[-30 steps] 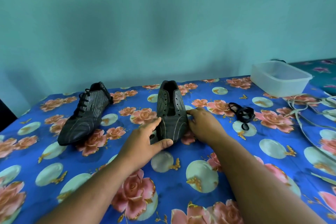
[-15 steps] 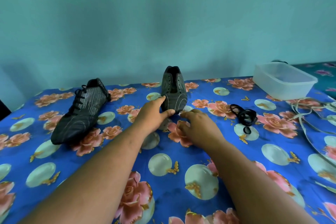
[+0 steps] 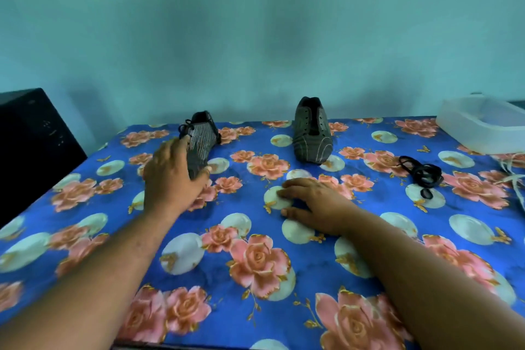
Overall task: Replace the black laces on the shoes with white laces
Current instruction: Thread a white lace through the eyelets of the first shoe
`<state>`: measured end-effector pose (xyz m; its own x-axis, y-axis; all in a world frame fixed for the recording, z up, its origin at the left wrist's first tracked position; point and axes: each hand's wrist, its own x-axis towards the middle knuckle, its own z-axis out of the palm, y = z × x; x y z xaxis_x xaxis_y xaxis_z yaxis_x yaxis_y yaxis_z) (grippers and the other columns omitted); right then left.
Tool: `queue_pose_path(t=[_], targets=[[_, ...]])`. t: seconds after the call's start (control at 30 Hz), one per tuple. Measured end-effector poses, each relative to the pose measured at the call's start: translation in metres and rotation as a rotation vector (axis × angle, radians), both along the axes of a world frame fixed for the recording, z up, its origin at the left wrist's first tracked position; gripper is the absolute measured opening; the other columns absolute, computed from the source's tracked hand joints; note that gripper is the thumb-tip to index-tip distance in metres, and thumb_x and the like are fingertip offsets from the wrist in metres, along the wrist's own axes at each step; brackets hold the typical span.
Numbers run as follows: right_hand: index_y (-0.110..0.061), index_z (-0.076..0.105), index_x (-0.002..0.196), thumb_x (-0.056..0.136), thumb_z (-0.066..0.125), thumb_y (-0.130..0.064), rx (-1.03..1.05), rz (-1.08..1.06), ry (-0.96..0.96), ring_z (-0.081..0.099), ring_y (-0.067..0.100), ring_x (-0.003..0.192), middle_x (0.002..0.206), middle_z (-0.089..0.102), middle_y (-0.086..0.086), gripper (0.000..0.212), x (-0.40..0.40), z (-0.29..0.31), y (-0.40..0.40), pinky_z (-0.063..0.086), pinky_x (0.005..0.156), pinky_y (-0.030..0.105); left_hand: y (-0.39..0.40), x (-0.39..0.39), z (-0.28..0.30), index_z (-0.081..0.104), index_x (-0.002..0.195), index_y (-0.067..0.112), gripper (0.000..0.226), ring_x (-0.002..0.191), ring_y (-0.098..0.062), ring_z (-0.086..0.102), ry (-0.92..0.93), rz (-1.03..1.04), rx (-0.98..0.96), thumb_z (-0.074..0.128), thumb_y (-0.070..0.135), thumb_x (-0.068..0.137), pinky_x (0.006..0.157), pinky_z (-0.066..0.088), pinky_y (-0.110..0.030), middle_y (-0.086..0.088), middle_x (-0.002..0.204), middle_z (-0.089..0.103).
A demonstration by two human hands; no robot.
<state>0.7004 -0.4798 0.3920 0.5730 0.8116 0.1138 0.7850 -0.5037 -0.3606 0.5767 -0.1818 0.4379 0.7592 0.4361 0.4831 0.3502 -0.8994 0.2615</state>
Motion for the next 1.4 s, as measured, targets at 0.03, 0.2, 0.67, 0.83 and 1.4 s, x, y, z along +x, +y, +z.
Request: queue_pose_path(t=[0.03,0.2,0.67,0.83,1.4], targets=[[-0.032,0.054,0.145,0.097,0.058,-0.058,-0.007,-0.014,-0.002,0.037,0.016,0.143,0.154,0.044,-0.008,0.055,0.0,0.001,0.001,0.029,0.118,0.035,0.009,-0.005,0.0,0.03,0.156,0.011,0.092,0.142,-0.039,0.038,0.034,0.031,-0.123,0.077,0.047,0.085,0.111,0.037,-0.055,-0.019,0.156,0.038],[-0.031,0.057,0.135,0.097,0.055,-0.06,-0.072,-0.088,-0.034,0.047,0.02,0.128,0.131,0.053,-0.007,0.048,-0.008,0.006,0.009,0.039,0.106,0.04,0.028,-0.02,-0.008,0.022,0.16,0.011,0.098,0.148,-0.032,0.032,0.127,-0.055,-0.396,0.08,0.039,0.086,0.117,0.03,-0.046,-0.013,0.163,0.032],[-0.023,0.066,0.1,0.102,0.048,-0.052,0.116,-0.338,-0.093,0.06,0.026,0.099,0.1,0.065,0.0,0.033,-0.034,0.0,0.038,0.044,0.076,0.038,-0.045,-0.043,-0.021,0.026,0.16,0.016,0.104,0.137,-0.031,0.034,0.111,-0.093,-0.259,0.073,0.064,0.079,0.109,0.036,-0.042,-0.01,0.146,0.039],[-0.025,0.07,0.107,0.1,0.057,-0.047,0.463,-0.346,0.142,0.062,0.012,0.088,0.099,0.068,-0.006,0.027,-0.036,0.006,0.027,0.046,0.071,0.023,-0.105,-0.057,-0.025,0.017,0.162,0.017,0.108,0.144,-0.029,0.023,0.142,-0.192,-0.231,0.063,0.072,0.081,0.118,0.031,-0.042,-0.009,0.157,0.026],[-0.025,0.062,0.109,0.095,0.07,-0.038,0.88,-0.388,0.337,0.062,0.015,0.096,0.106,0.066,-0.002,0.02,-0.029,0.009,0.019,0.052,0.087,0.038,-0.131,-0.059,-0.003,0.047,0.144,0.029,0.089,0.122,-0.019,0.053,0.033,-0.307,-0.543,0.042,0.088,0.078,0.103,0.046,-0.044,0.006,0.128,0.059]])
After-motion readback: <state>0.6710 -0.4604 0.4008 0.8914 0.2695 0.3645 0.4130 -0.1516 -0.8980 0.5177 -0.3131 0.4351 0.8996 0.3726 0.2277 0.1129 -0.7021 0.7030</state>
